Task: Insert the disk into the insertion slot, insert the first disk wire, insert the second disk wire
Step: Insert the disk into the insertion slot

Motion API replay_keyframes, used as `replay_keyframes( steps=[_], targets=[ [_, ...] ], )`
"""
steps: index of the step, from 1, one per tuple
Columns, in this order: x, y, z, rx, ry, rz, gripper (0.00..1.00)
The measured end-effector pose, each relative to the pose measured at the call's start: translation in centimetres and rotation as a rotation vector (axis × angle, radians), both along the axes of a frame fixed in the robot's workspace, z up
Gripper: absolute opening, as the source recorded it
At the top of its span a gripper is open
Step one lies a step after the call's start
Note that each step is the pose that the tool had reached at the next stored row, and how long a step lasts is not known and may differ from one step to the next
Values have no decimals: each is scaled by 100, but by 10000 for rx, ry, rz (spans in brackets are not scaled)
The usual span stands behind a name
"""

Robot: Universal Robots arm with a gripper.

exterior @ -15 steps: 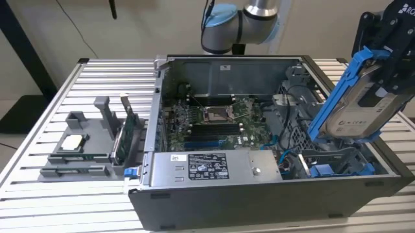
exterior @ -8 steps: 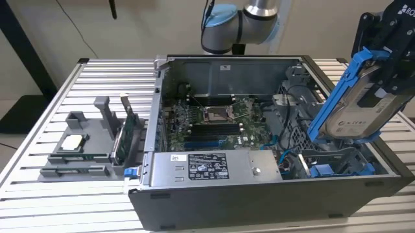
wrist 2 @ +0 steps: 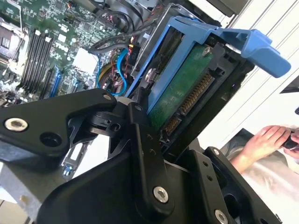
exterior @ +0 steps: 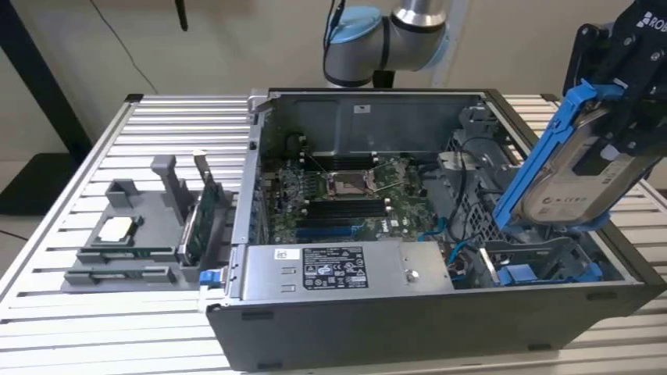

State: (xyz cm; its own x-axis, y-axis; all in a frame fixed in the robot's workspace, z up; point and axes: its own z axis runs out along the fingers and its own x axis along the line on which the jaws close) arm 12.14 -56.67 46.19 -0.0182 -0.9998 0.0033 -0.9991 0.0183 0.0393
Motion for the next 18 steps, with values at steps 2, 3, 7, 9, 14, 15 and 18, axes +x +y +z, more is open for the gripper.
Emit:
replay_keyframes(
  steps=[2, 3, 7, 9, 14, 15, 18],
  targets=[
    [8, -1, -24, 1, 0, 3, 33],
    [15, -2, -36, 1, 0, 2, 33],
    [45, -11, -88, 0, 0, 0, 33],
    [55, -14, -120, 0, 0, 13, 33],
    [77, -17, -193, -1, 1, 98, 33],
    [78, -17, -202, -2, 1, 110, 33],
    [80, -17, -223, 0, 1, 123, 33]
  ],
)
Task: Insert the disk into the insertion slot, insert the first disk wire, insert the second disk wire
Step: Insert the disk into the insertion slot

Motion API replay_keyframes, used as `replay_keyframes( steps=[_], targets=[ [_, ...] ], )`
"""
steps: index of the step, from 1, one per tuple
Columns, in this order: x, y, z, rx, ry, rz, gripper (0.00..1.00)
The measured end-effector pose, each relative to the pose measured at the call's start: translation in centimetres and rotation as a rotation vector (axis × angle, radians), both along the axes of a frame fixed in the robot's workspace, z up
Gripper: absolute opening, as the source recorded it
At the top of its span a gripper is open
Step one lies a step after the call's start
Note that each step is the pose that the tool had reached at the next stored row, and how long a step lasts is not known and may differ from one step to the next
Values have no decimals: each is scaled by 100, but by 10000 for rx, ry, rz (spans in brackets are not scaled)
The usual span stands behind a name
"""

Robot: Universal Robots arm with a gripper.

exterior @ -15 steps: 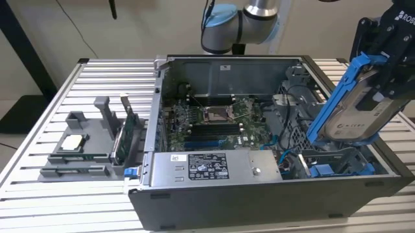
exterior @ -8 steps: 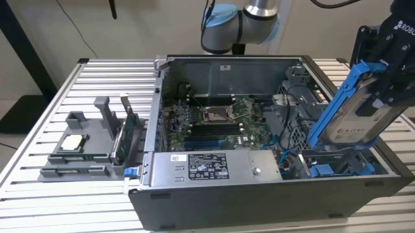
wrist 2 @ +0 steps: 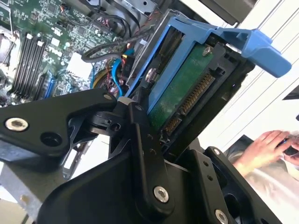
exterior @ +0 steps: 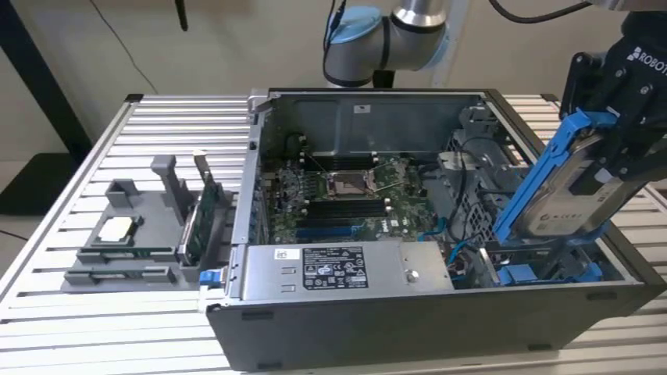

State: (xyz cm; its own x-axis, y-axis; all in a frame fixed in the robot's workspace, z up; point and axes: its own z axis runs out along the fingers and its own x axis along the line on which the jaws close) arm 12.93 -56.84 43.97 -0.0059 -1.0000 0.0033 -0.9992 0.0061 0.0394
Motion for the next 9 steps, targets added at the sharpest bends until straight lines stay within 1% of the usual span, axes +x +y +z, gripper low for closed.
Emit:
replay_keyframes(
  steps=[9],
  targets=[
    [1, 0, -49, -1, 0, 7, 33]
  ],
)
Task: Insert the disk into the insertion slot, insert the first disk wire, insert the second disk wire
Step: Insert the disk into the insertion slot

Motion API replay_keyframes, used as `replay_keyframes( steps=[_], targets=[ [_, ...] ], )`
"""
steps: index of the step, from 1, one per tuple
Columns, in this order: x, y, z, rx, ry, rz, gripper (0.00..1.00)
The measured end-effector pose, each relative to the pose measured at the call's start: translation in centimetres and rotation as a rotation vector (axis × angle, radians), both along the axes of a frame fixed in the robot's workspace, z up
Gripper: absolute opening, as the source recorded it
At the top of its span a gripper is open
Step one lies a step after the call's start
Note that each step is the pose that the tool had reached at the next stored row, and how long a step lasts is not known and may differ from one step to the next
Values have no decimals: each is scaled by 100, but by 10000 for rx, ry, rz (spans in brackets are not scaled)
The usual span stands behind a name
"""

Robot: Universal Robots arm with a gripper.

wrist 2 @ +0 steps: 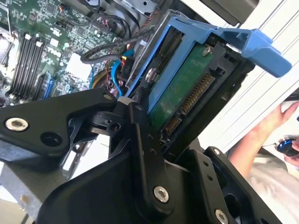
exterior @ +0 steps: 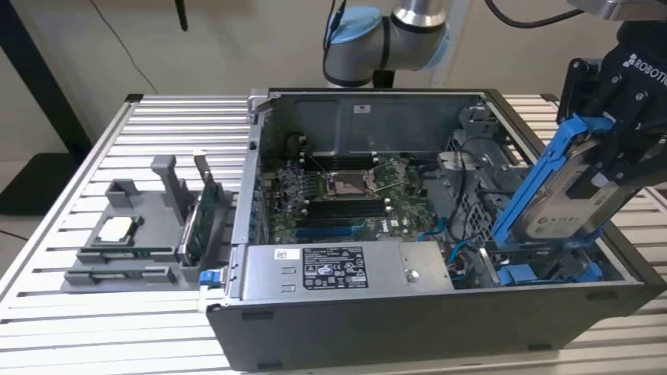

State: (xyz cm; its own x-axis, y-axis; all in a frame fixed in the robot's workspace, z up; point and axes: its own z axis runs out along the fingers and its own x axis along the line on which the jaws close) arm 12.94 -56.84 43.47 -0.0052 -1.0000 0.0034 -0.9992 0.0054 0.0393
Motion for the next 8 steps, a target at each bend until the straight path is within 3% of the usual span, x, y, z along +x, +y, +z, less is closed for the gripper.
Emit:
replay_keyframes(
  steps=[8],
  targets=[
    [0, 0, -53, 0, 0, 1, 33]
  ],
)
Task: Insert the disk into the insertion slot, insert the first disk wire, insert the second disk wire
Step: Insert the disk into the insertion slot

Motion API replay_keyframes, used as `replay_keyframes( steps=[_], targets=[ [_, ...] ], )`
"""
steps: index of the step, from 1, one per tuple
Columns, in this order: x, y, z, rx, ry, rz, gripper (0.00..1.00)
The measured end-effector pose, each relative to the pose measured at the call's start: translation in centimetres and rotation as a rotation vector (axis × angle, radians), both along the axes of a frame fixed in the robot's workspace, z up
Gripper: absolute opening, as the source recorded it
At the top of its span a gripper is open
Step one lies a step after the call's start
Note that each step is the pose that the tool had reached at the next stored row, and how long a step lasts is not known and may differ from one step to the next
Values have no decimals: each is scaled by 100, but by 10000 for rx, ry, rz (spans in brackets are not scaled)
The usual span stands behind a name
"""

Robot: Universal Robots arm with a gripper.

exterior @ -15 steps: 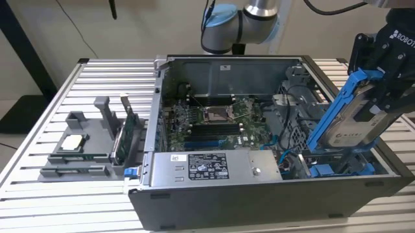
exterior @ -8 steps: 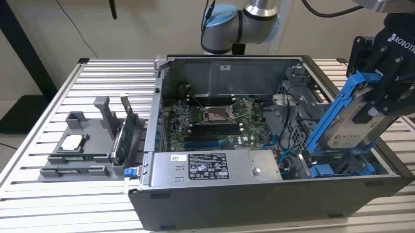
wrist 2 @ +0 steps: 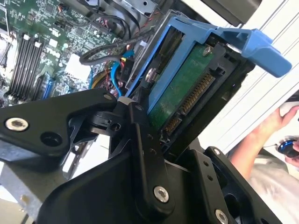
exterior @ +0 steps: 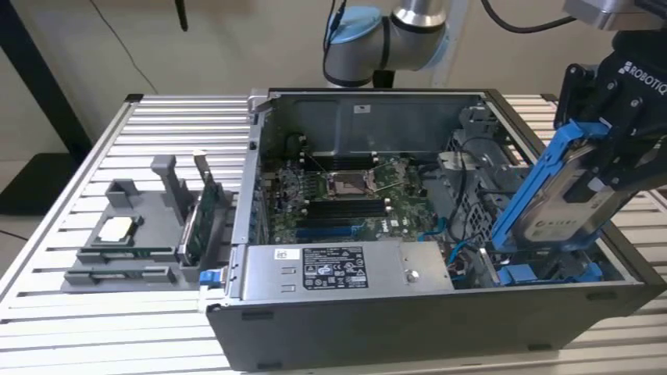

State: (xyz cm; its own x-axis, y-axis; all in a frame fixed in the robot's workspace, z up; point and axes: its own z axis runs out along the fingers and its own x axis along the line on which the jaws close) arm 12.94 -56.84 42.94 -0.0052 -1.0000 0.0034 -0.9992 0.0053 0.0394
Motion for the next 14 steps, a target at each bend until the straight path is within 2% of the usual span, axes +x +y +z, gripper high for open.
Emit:
replay_keyframes(
  steps=[14],
  targets=[
    [3, 0, -105, 1, 0, 3, 33]
  ],
)
